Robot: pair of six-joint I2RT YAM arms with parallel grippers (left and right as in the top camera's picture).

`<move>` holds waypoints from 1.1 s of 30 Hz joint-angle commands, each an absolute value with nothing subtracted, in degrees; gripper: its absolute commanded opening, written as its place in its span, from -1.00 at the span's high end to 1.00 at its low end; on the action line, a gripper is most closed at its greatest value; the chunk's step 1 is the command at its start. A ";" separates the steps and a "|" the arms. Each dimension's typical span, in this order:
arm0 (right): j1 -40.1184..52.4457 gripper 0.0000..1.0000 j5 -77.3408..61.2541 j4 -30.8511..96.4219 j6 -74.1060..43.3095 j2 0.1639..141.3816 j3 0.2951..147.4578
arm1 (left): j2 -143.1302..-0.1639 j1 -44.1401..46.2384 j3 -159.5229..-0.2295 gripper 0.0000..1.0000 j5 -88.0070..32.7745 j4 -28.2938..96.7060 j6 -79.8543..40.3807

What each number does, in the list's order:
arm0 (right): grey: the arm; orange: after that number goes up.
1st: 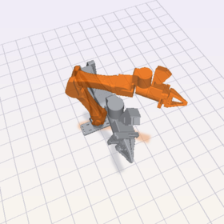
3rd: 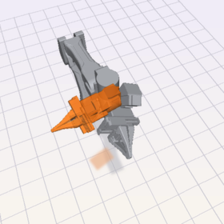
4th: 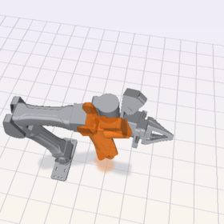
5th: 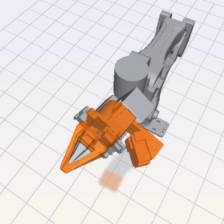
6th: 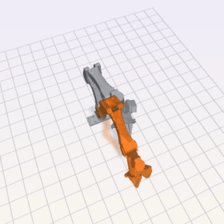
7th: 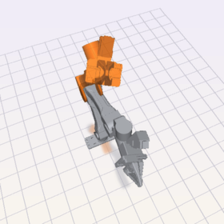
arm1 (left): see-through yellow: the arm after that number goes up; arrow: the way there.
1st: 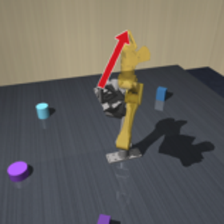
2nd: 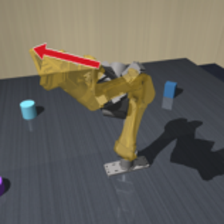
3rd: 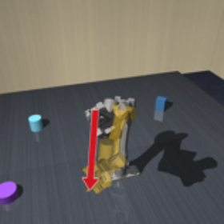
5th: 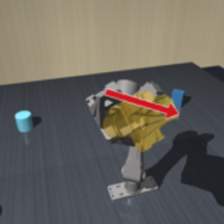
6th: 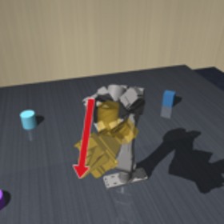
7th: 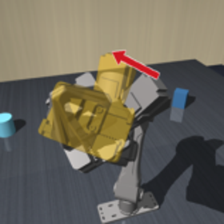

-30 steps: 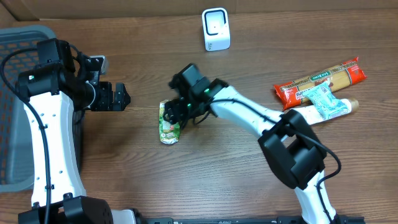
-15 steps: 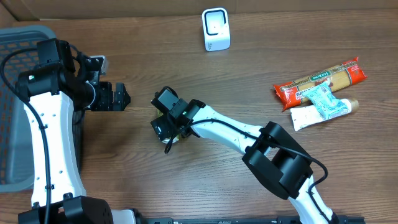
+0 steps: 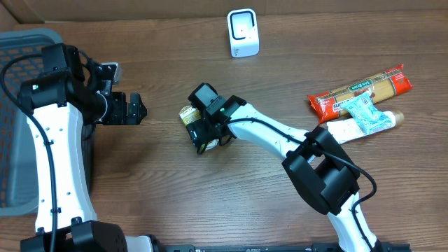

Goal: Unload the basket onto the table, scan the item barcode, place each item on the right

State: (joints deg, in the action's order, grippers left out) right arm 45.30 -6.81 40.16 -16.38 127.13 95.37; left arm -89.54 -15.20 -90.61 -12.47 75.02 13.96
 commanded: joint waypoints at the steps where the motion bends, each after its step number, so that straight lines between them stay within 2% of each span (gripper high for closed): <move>1: 43.70 -0.75 -8.05 40.71 -14.74 124.97 97.27 | -89.14 -15.07 -90.85 -0.99 -13.32 74.91 15.22; 8: 39.79 -0.77 -8.03 46.39 -19.68 123.07 97.27 | -89.14 -15.07 -90.85 -0.99 -13.32 74.91 15.22; 9: 39.24 -0.79 -8.05 47.37 -20.25 122.78 97.27 | -89.14 -15.07 -90.85 -0.99 -13.32 74.91 15.22; 11: 37.60 -0.99 -7.64 50.24 -20.51 121.99 97.27 | -89.14 -15.07 -90.85 -0.99 -13.32 74.91 15.22; 16: 32.36 -1.00 -7.66 51.88 -20.88 121.16 97.36 | -89.14 -15.07 -90.85 -0.99 -13.32 74.91 15.22; 20: 29.23 -1.00 -24.32 49.50 -21.85 121.16 98.59 | -89.14 -15.07 -90.85 -0.99 -13.32 74.91 15.22; 24: 30.39 -1.00 -37.26 42.52 -25.15 121.19 98.61 | -89.14 -15.07 -90.85 -0.99 -13.32 74.91 15.22; 26: 32.38 -1.00 -35.46 38.96 -29.36 121.19 98.61 | -89.14 -15.07 -90.85 -0.99 -13.32 74.91 15.22; 30: 36.95 -1.00 -17.32 39.94 -41.41 121.27 98.61 | -89.14 -15.07 -90.85 -0.99 -13.32 74.91 15.22; 33: 39.59 -1.00 -9.69 40.14 -44.05 121.32 98.61 | -89.14 -15.07 -90.85 -0.99 -13.32 74.91 15.22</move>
State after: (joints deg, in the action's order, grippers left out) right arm 37.82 -20.03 40.16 -36.64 123.59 97.30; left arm -89.54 -15.20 -90.61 -12.47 75.00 13.96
